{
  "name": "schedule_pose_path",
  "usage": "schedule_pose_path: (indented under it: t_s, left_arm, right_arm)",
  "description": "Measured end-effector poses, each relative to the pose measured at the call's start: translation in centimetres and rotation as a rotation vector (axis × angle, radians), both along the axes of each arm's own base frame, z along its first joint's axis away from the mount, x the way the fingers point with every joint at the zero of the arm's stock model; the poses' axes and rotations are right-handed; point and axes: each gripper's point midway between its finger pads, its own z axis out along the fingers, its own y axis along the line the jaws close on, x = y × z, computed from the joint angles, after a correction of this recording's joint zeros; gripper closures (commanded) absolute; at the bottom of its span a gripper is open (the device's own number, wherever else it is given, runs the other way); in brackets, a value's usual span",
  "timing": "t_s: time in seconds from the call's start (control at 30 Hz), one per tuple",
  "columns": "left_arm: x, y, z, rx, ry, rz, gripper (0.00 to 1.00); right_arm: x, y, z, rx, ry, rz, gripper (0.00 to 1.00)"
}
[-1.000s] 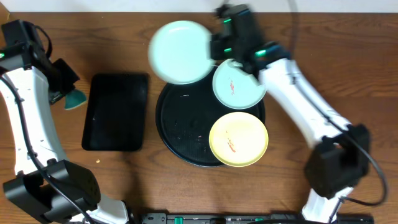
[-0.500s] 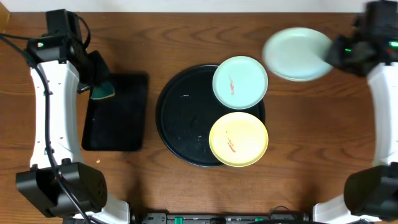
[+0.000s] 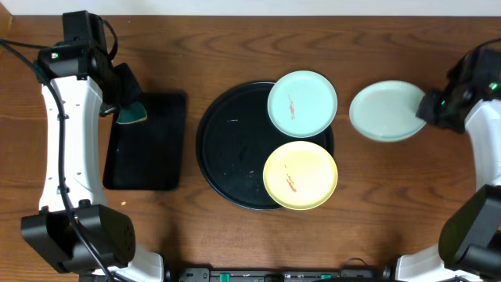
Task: Clean dirty plates on tray and stack at the side
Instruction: 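Place the pale green plate on the table right of the round tray, then reach the right gripper to the rim of the yellow plate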
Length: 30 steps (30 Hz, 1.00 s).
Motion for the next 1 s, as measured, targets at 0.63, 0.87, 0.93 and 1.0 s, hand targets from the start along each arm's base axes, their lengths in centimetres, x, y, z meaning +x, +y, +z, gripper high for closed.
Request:
schedule_pose_path:
  t_s: [0.63,0.87,0.93,1.0]
  left_arm:
    - [0.2,0.0,0.1,0.001,-0.007,0.000,0.92]
    - [0.2,0.0,0.1,0.001,-0.007,0.000,0.92]
    - [0.2,0.0,0.1,0.001,-0.008,0.000,0.92]
    - [0.2,0.0,0.1,0.001,-0.007,0.000,0.92]
  right_arm:
    - [-3.3,2.2,-7.5,0.014,0.036,0.202,0.63]
    - [-0.4,6.2,0.5,0.205,-0.091,0.286,0.64]
    - [-0.5,8.6,2.3,0.260,-0.119,0.341,0.64]
    - [-1.4,11.6,2.7,0.310,-0.091,0.403,0.64]
